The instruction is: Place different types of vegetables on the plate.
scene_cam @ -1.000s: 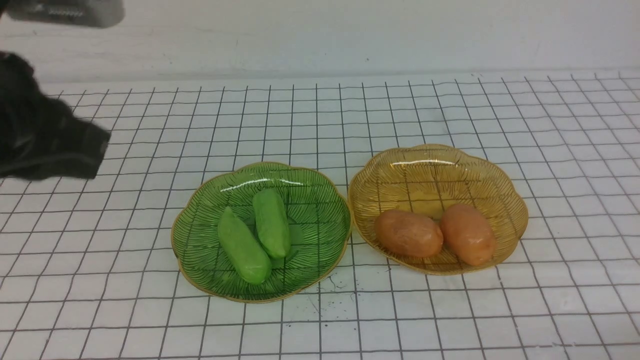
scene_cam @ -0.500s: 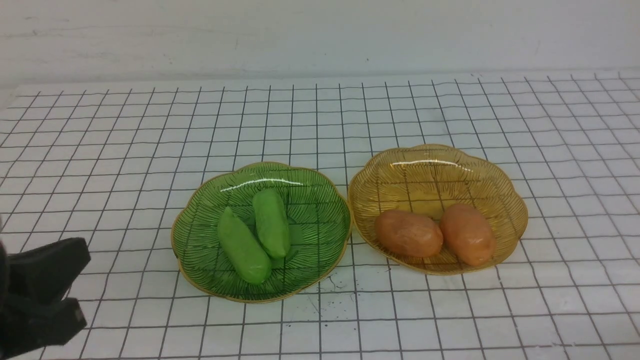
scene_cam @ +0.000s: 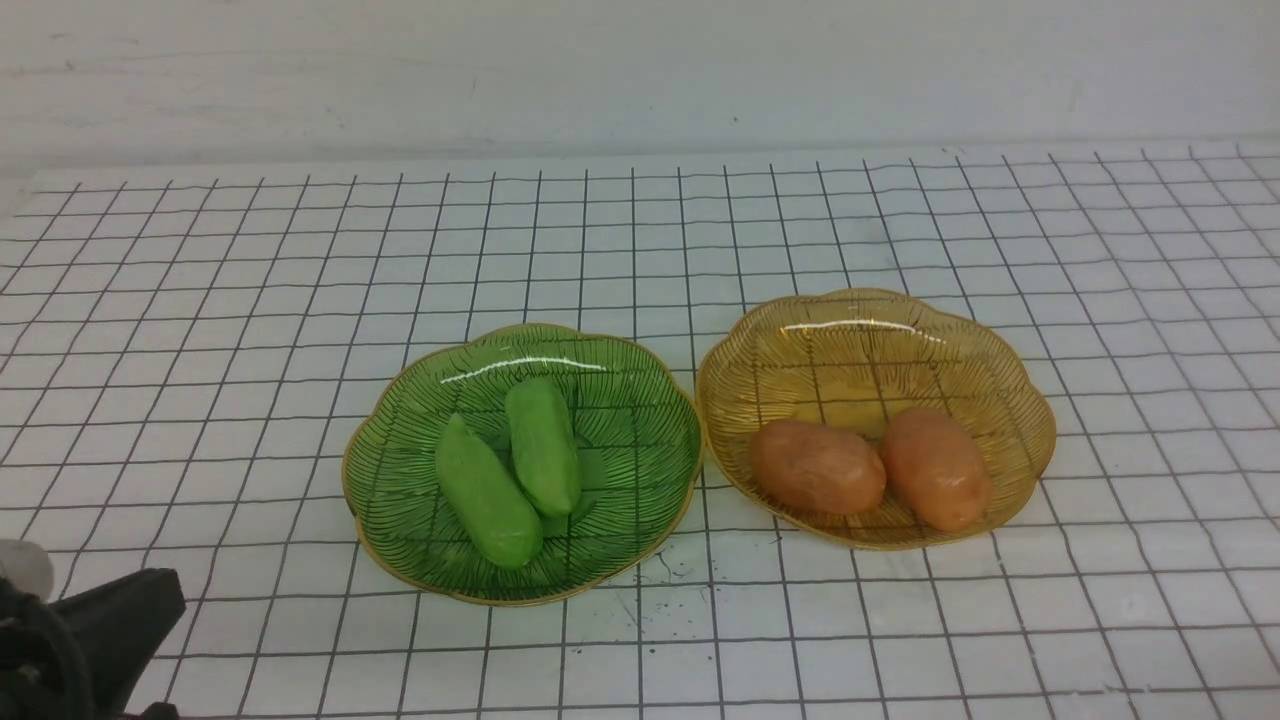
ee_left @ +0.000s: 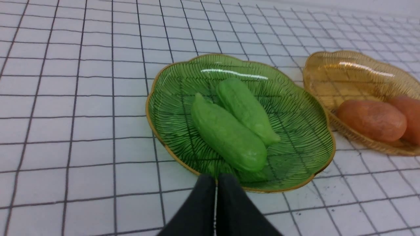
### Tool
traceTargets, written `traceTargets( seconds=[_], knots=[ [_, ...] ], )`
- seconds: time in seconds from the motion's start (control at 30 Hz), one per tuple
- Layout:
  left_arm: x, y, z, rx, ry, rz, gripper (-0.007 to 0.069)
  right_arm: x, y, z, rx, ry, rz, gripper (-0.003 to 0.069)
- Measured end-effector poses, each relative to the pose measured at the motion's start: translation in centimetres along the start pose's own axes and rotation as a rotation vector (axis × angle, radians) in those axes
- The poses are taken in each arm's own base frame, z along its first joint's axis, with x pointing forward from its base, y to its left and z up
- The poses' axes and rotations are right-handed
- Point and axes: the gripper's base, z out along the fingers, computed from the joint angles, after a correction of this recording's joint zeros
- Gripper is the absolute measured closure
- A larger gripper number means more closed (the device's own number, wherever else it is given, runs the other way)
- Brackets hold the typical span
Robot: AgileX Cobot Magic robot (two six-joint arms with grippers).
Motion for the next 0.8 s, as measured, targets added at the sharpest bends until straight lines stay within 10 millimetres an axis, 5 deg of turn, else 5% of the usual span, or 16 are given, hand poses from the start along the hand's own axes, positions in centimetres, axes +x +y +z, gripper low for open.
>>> traceTargets(
  seconds=[0.47,0.8],
  knots=[
    [8.6,2.5,-0.9,-0.145,-0.103,0.120,0.0632,0.0,0.0,0.0,0.000,0.000,0.000,0.0664],
    [9.3,2.8,-0.8,-0.176,-0.092,0.130,0.0632,0.0,0.0,0.0,0.000,0.000,0.000,0.0664]
  ],
)
